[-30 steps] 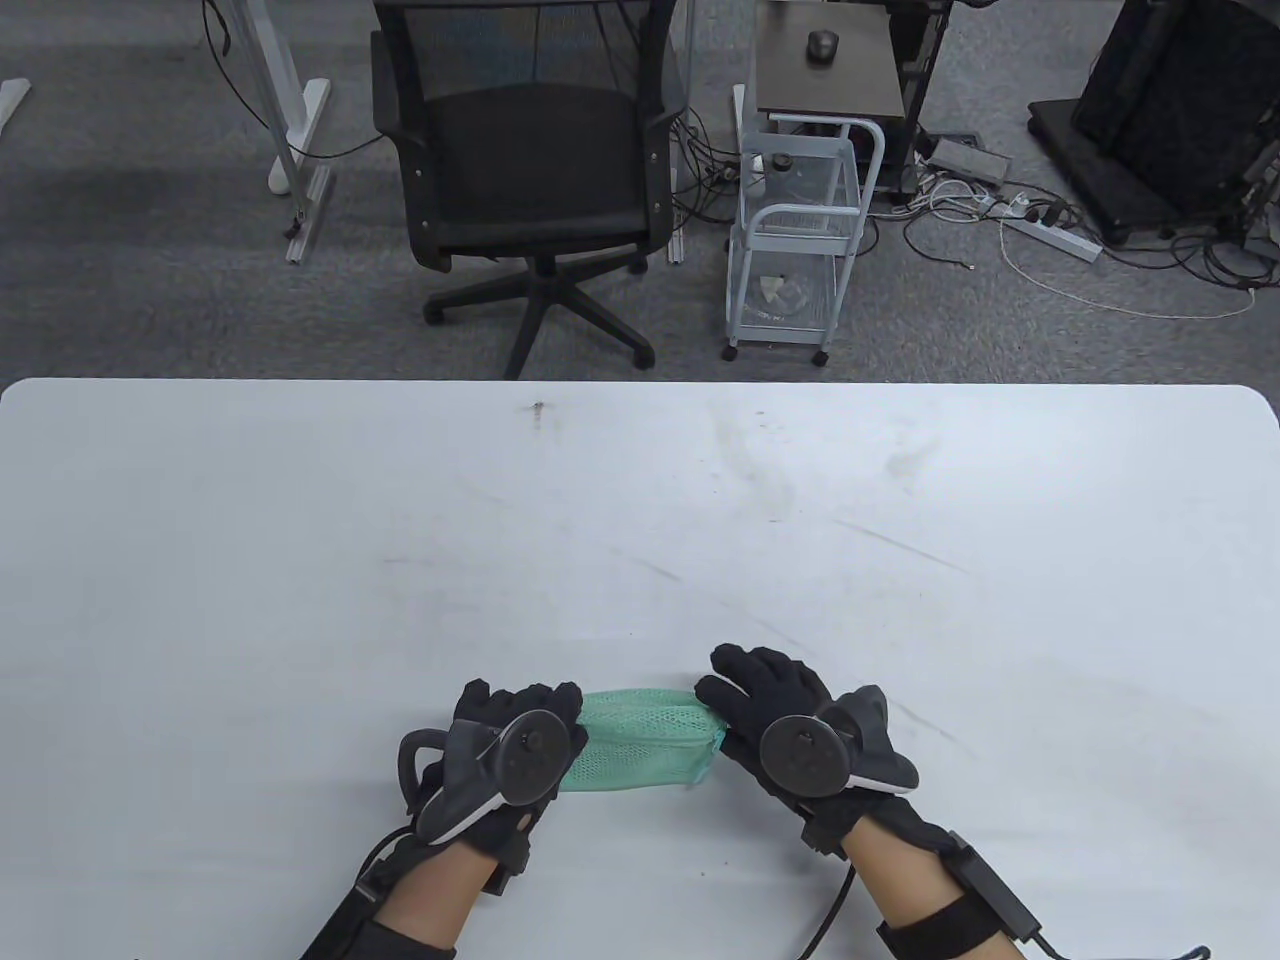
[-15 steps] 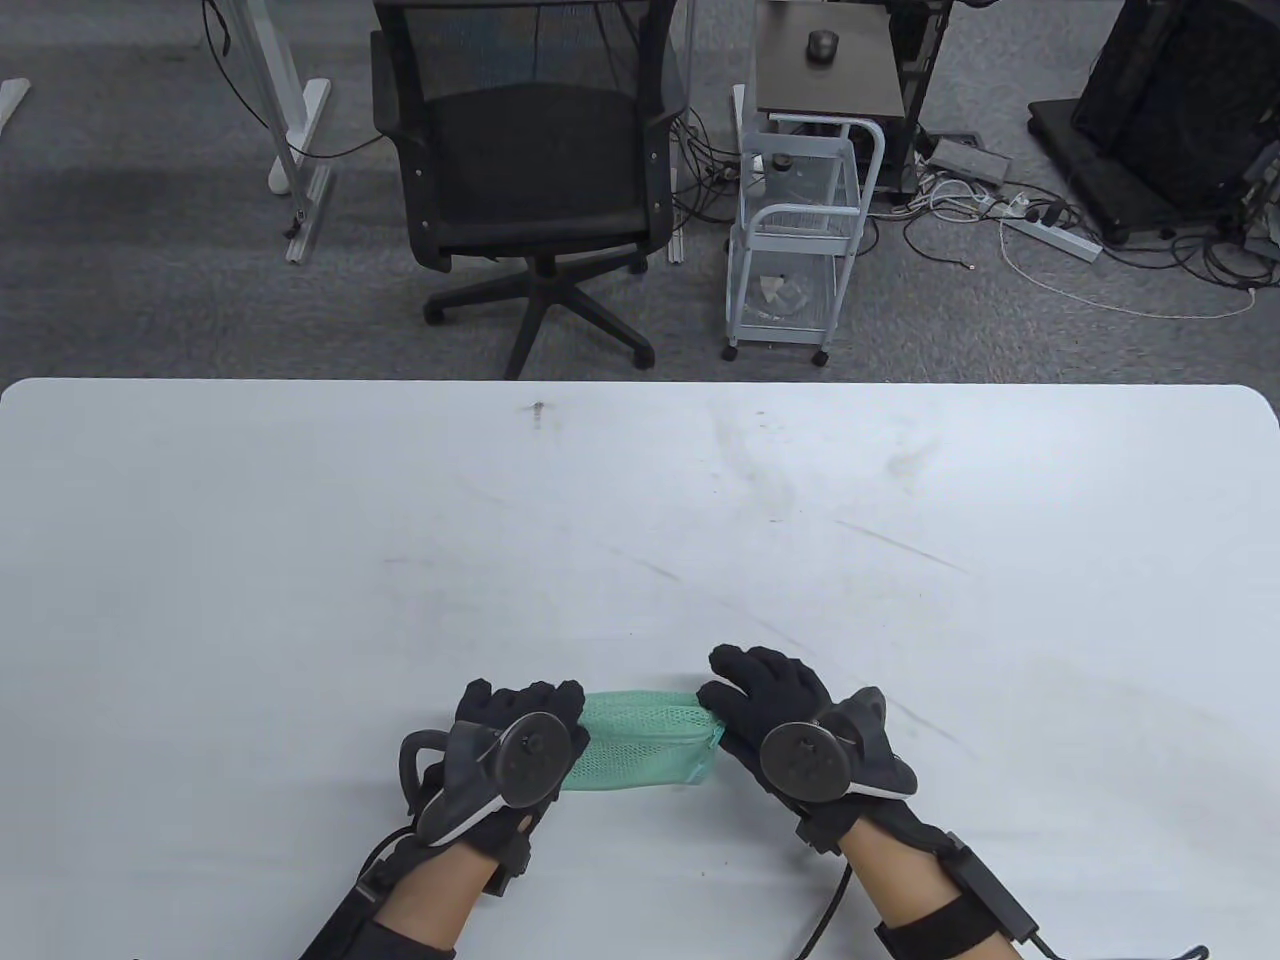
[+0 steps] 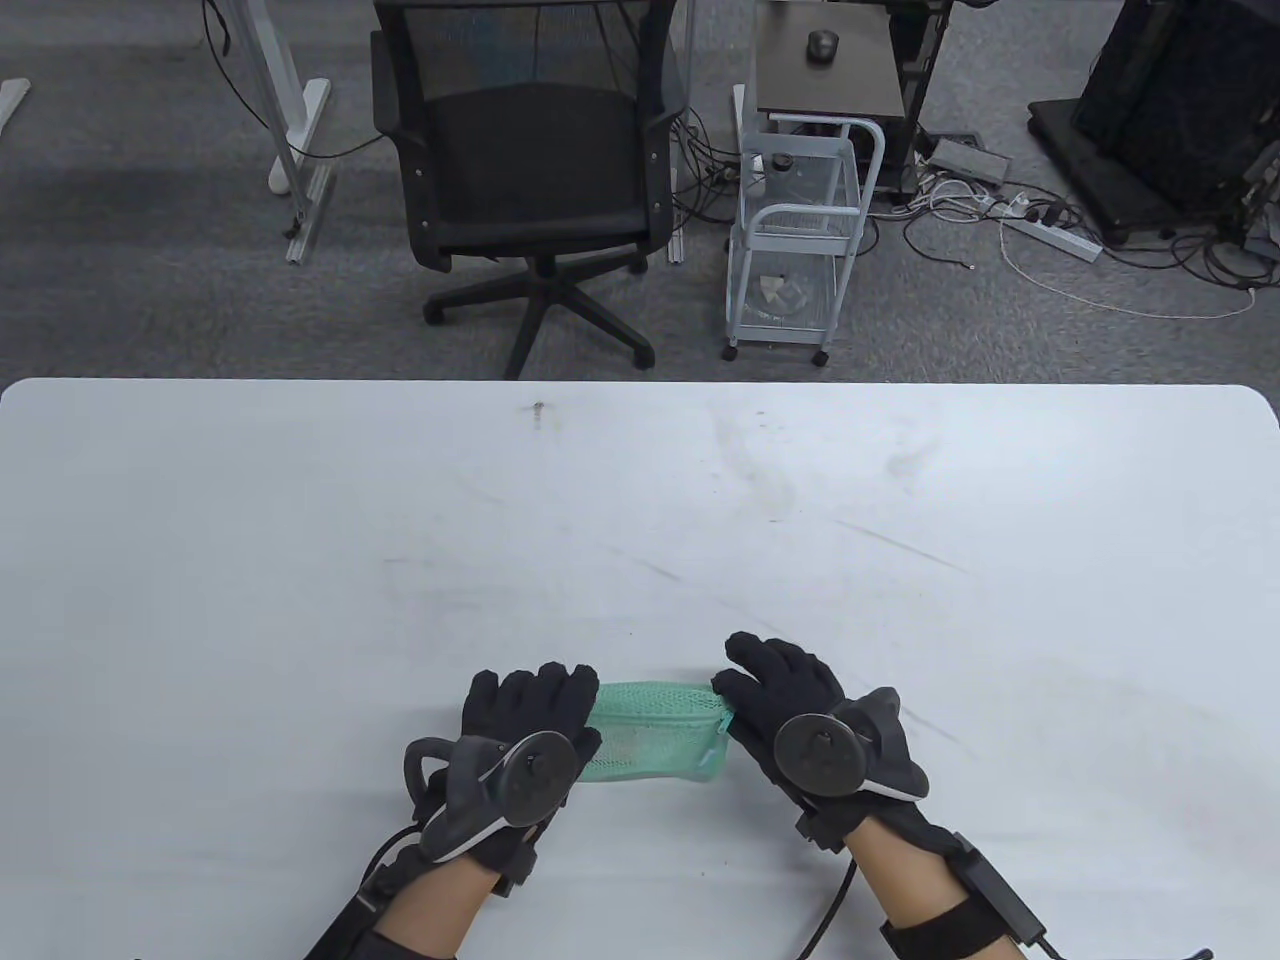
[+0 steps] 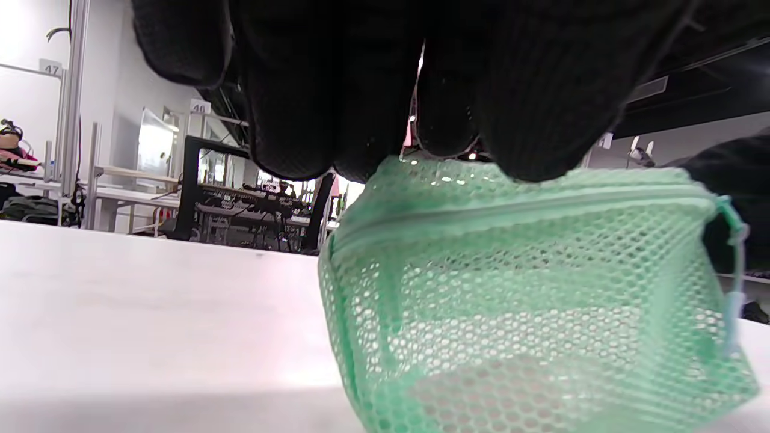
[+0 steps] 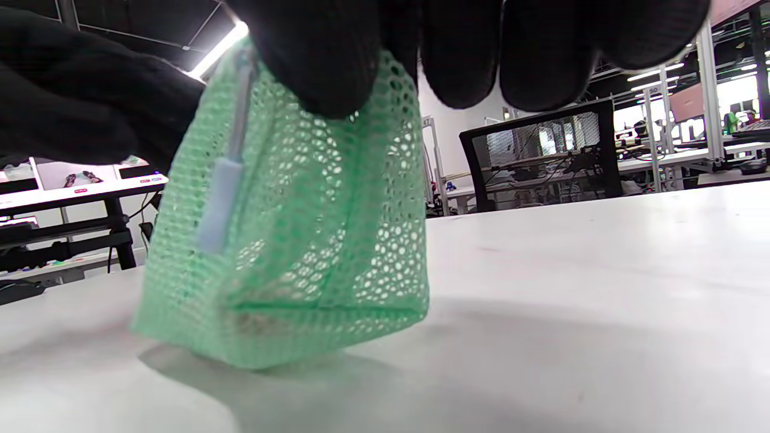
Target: Take cleansing milk out of the toiletry bag
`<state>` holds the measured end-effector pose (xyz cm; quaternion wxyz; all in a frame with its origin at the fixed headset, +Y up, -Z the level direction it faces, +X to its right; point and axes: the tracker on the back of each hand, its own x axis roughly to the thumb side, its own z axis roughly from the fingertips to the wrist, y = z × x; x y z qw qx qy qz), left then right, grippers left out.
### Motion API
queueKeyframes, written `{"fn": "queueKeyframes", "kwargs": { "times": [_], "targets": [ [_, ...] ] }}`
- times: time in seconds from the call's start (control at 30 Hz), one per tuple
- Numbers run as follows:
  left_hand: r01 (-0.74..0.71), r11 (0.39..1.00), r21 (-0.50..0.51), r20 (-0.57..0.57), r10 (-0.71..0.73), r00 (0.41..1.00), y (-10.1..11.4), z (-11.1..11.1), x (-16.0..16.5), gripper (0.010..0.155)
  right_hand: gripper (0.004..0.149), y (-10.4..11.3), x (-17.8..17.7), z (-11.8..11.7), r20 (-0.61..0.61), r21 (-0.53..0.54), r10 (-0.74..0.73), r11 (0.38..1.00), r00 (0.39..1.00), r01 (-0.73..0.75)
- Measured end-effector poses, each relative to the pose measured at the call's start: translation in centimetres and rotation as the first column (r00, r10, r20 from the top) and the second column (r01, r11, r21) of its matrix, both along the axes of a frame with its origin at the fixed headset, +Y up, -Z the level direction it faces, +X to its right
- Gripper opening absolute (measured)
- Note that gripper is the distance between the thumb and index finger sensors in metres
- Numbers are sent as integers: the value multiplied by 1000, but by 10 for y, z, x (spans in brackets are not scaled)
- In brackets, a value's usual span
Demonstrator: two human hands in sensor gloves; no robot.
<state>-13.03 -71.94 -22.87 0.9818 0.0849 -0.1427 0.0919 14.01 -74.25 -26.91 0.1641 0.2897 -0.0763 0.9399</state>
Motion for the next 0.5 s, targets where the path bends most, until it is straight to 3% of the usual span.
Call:
{"fn": "queueKeyframes", "kwargs": {
  "times": [0.23,0.5],
  "targets": [
    [16,998,56,68,-20,997,6,17,16,60,43,2,2,0,27,-14,-28,1000,999,28],
    [42,999,26,164,-45,985,-1,29,44,58,42,2,-2,5,27,-48,-82,995,996,83]
  ]
}}
